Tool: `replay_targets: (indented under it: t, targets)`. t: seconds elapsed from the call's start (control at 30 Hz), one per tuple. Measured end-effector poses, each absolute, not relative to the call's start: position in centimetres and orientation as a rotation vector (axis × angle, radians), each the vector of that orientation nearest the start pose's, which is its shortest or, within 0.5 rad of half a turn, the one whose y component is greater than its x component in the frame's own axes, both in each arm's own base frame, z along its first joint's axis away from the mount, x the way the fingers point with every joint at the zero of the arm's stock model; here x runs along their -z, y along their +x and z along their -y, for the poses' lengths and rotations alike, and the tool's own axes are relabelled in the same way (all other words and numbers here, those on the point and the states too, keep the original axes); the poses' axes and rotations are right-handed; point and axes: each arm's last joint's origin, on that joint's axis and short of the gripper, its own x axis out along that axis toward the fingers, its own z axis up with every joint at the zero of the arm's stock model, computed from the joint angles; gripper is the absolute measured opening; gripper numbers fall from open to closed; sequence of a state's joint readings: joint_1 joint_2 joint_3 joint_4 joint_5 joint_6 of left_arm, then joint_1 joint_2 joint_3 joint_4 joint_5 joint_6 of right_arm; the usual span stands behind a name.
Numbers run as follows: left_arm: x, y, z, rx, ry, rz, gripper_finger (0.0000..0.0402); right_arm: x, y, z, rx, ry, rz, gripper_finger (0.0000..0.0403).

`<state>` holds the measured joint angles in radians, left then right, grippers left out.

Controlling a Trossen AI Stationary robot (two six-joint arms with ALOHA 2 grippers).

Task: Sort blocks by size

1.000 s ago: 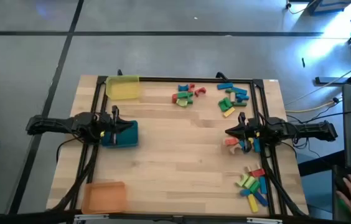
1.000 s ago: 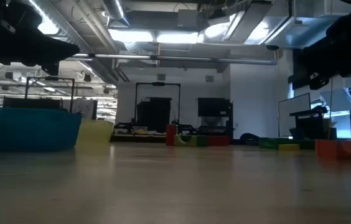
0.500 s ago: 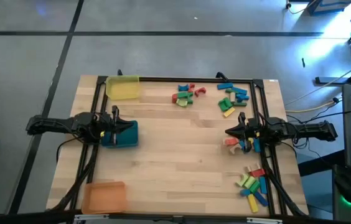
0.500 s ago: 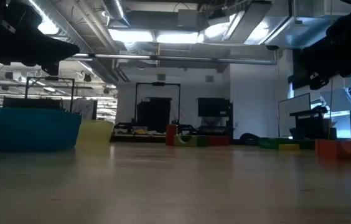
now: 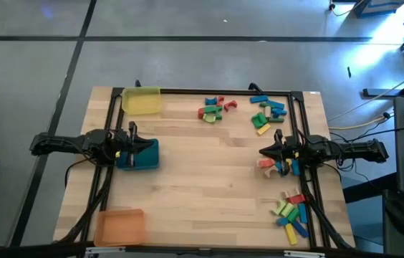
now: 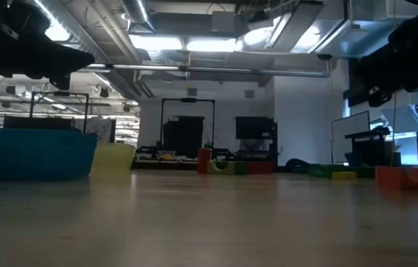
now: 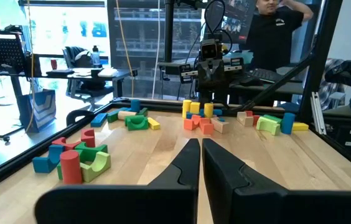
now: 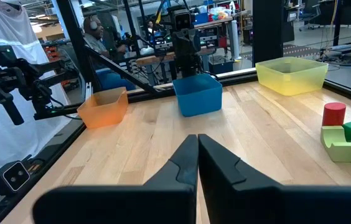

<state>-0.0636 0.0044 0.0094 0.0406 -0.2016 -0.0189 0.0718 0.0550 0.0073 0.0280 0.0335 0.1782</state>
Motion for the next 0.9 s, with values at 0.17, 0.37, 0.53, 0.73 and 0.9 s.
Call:
replay_targets:
  t: [0.17, 0.37, 0.53, 0.73, 0.9]
  targets:
    - [-17.03, 9.68, 0.04, -0.137, -0.025, 0.047, 0.0005, -16.43, 10.05, -0.63, -0.036, 0.177, -0.023, 0.0014]
    - [-17.03, 9.69, 0.03, -0.138, -0.025, 0.047, 0.0005, -16.43, 10.05, -0.62, -0.036, 0.177, -0.023, 0.0014]
    - [-17.04, 9.68, 0.03, -0.138, -0.025, 0.047, 0.0005, -16.45, 10.05, -0.62, -0.036, 0.177, -0.022, 0.0014]
    - [-17.04, 9.69, 0.04, -0.138, -0.025, 0.047, 0.0005, -16.46, 10.05, -0.62, -0.036, 0.177, -0.020, 0.0014]
    - [-17.04, 9.68, 0.04, -0.138, -0.025, 0.047, 0.0005, -16.51, 10.05, -0.60, -0.028, 0.178, -0.015, 0.0014]
